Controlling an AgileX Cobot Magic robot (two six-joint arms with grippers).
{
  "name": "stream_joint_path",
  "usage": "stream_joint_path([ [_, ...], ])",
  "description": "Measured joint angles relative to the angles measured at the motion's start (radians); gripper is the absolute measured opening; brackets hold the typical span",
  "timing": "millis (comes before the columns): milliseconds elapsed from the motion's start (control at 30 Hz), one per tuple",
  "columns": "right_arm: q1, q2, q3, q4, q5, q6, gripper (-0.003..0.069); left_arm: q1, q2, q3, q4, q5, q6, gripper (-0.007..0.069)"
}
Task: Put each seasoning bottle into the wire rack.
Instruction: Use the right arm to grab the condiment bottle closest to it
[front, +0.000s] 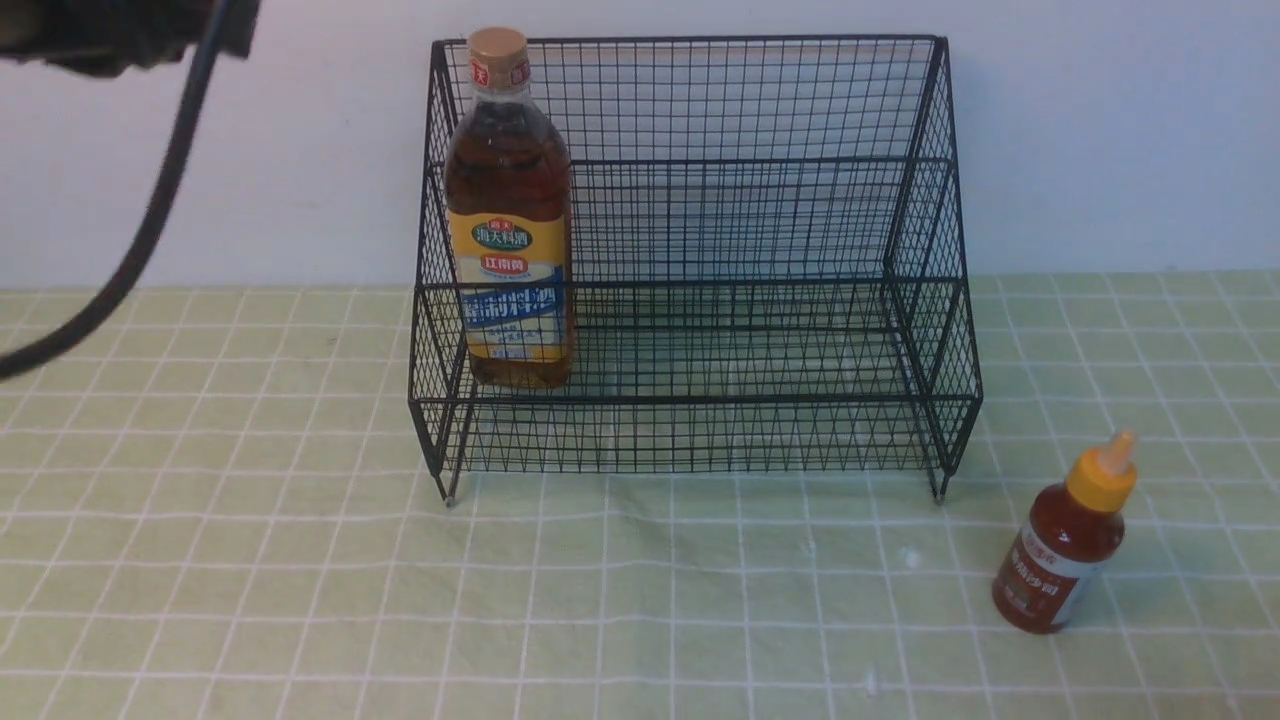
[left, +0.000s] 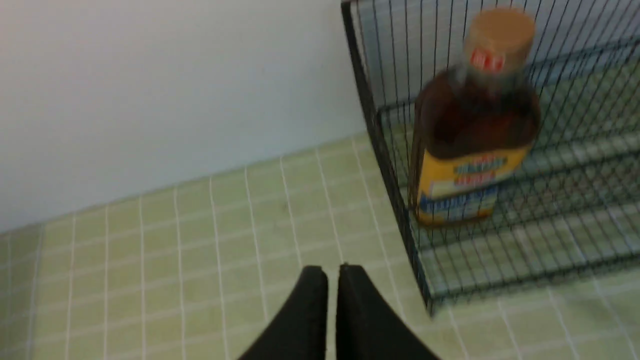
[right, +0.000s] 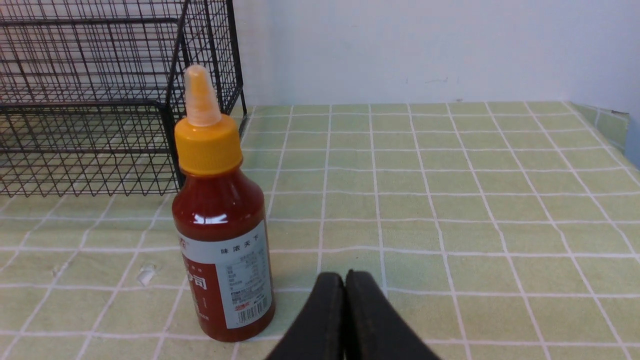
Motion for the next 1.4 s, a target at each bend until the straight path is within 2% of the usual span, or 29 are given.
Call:
stream_joint_path([
  [133, 0.0, 0.0, 0.0, 0.0, 0.0, 0.0, -0.0015, 0.0, -0.168, 0.152, -0.026, -0.012, -0.009, -0.0006],
  [300, 0.0, 0.0, 0.0, 0.0, 0.0, 0.0, -0.0015, 0.0, -0.446, 0.396, -0.04, -0.159, -0.078, -0.0006],
  [400, 0.0, 0.0, 0.0, 0.0, 0.0, 0.0, -0.0015, 0.0, -0.645, 0.608, -0.04, -0.297, -0.13, -0.0006],
  [600, 0.0, 0.0, 0.0, 0.0, 0.0, 0.0, -0.0015, 0.0, -0.867, 0.83, -0.041, -0.38, -0.148, -0.0006],
  [833, 0.0, 0.0, 0.0, 0.0, 0.0, 0.0, -0.0015, 0.0, -0.979, 0.963, -0.041, -0.376, -0.149, -0.0006],
  [1167, 0.0, 0.0, 0.0, 0.0, 0.0, 0.0, -0.0015, 0.002, -0.996, 0.98, -0.047, -0.432, -0.148, -0.0006],
  [1267, 0.0, 0.0, 0.0, 0.0, 0.0, 0.0, -0.0015, 0.017, -1.013, 1.021, -0.067, -0.488, -0.119, -0.0006],
  [1400, 0.0, 0.0, 0.0, 0.0, 0.0, 0.0, -0.0015, 0.114, -1.08, 1.193, -0.178, -0.65, 0.031, -0.0006],
])
